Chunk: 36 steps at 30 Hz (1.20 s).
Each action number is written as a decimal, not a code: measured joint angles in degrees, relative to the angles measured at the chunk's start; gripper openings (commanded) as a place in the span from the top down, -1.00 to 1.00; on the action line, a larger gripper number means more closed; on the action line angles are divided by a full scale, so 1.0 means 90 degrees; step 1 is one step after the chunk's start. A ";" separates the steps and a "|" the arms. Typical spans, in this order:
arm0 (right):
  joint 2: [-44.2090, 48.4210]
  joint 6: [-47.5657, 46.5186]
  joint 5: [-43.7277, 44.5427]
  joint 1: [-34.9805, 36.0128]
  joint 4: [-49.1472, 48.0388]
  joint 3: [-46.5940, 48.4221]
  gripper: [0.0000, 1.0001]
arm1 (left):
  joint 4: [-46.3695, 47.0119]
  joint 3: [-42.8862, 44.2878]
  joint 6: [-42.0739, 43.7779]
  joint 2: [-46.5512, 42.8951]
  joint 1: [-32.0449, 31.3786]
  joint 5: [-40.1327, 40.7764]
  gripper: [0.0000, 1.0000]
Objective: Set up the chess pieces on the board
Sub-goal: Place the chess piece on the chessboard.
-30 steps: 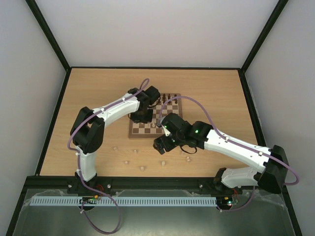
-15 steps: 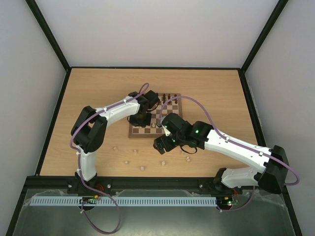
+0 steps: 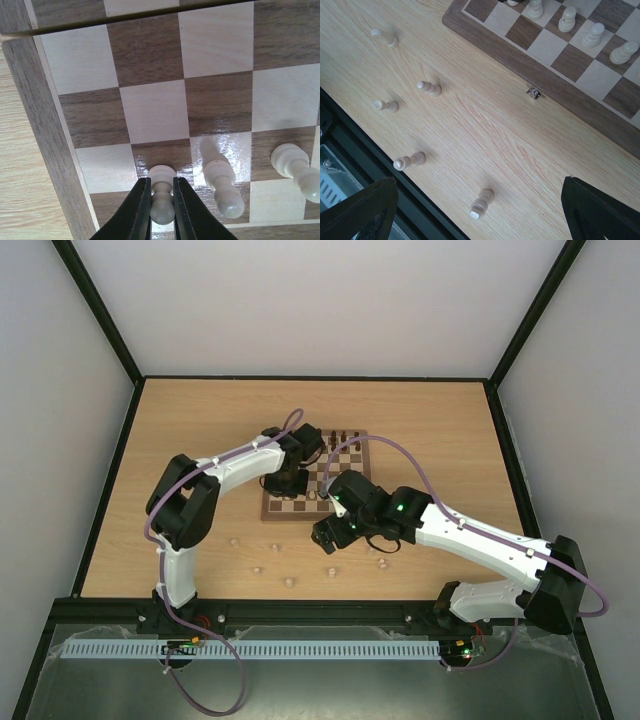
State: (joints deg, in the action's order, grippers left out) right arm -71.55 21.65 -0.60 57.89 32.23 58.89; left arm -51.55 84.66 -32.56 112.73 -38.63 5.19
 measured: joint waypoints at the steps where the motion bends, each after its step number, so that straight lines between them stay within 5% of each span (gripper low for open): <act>1: 0.0000 0.0000 0.0000 0.0000 0.0000 -0.0005 -0.81 | 0.0005 0.0000 0.0002 0.0012 0.0010 -0.0005 0.92; 18: 0.0002 0.0000 0.0000 0.0000 0.0000 -0.0032 -0.80 | 0.0027 0.0046 0.0005 0.0046 0.0046 -0.0029 0.89; 36: 0.0029 0.0000 -0.0002 0.0000 -0.0002 -0.0041 -0.81 | 0.0029 0.0119 0.0012 0.0075 0.0046 -0.0024 0.56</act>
State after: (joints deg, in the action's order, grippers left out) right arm -71.29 21.65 -0.62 57.89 32.21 58.52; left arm -51.29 85.73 -32.45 113.40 -38.22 4.97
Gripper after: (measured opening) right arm 0.902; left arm 0.214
